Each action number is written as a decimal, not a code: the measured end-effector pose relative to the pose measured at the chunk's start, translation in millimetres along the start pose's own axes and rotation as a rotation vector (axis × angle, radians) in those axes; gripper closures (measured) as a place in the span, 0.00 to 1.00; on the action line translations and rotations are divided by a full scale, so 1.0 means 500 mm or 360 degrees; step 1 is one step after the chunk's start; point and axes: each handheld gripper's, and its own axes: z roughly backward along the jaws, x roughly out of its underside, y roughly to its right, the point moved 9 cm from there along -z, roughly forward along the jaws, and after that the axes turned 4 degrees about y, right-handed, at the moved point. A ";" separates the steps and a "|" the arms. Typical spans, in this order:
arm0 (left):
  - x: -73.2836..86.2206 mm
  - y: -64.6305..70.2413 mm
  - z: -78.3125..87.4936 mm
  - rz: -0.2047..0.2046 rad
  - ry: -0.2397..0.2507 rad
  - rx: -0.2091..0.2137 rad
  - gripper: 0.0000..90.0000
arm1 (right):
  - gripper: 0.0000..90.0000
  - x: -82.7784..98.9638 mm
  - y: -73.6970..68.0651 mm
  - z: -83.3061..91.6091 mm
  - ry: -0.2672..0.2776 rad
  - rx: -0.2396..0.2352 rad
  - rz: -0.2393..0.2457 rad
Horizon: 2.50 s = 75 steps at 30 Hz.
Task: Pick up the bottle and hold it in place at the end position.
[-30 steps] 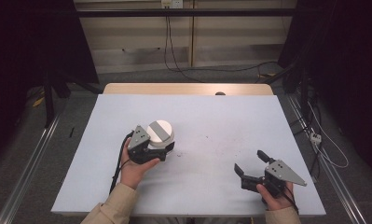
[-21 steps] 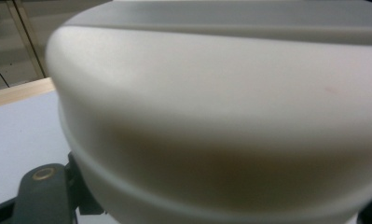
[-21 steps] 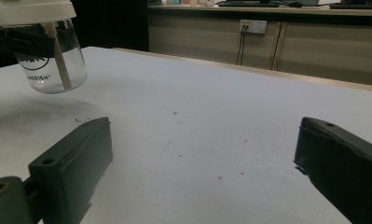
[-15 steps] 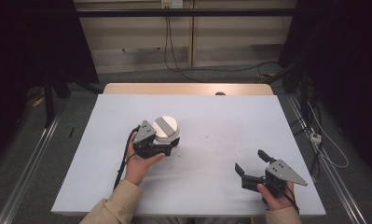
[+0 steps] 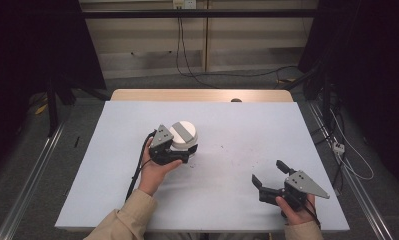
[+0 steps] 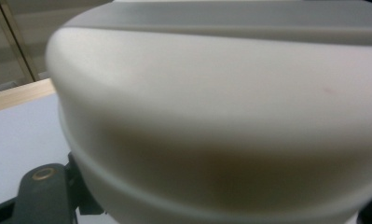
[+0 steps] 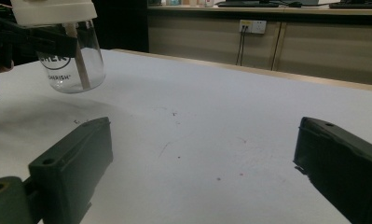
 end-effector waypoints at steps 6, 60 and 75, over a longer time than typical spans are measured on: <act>-0.001 0.002 -0.019 -0.0012 -0.0017 0.0009 0.21 | 0.04 0.000 0.001 -0.001 0.0000 0.0003 0.0000; -0.008 0.009 -0.120 -0.0080 -0.0046 0.0058 0.21 | 0.04 0.006 0.003 -0.005 -0.0019 -0.0005 0.0002; 0.010 0.007 -0.144 -0.0080 -0.0070 0.0076 0.21 | 0.04 0.008 0.004 -0.006 -0.0027 -0.0001 -0.0004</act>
